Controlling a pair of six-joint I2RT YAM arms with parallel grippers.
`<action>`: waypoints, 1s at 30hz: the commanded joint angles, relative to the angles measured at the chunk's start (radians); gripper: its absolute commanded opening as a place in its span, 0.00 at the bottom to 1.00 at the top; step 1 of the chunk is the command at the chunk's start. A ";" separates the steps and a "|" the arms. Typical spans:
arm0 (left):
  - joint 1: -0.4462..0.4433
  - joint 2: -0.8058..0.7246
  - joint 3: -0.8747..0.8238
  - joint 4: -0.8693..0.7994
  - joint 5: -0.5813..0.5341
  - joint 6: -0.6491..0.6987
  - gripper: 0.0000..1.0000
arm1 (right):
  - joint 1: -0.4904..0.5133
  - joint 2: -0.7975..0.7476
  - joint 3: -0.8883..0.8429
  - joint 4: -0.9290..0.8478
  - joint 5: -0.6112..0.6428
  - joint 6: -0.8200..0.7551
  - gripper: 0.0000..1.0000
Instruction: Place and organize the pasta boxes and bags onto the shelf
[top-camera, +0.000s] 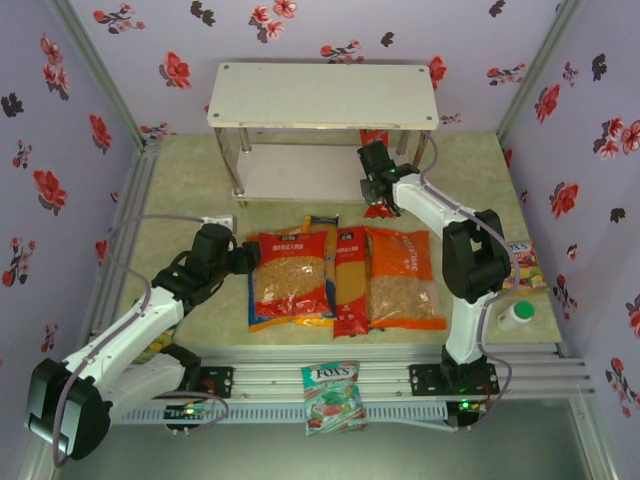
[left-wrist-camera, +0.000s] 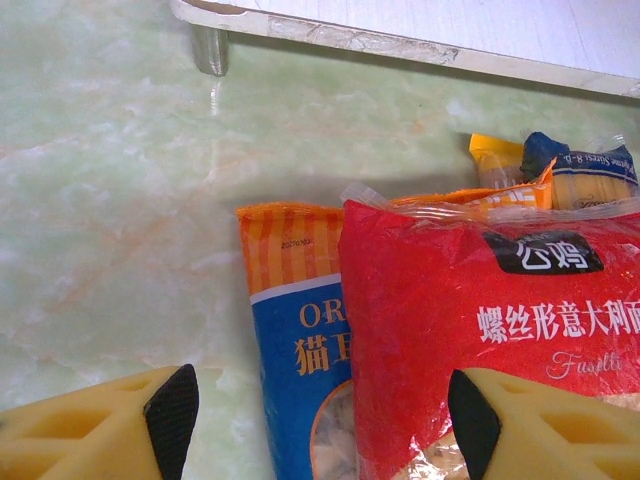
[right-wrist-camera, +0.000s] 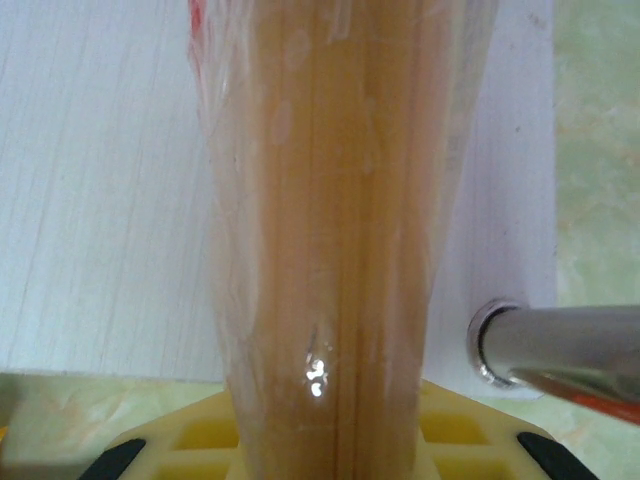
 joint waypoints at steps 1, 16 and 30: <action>0.004 0.006 0.027 0.012 0.017 0.008 0.71 | -0.015 0.000 0.075 0.144 0.087 -0.023 0.00; 0.005 0.009 0.021 -0.001 0.031 0.013 0.73 | -0.047 0.104 0.126 0.113 0.065 0.003 0.18; -0.001 0.014 0.036 -0.025 0.039 0.019 0.74 | -0.071 0.137 0.117 0.085 0.051 0.043 0.52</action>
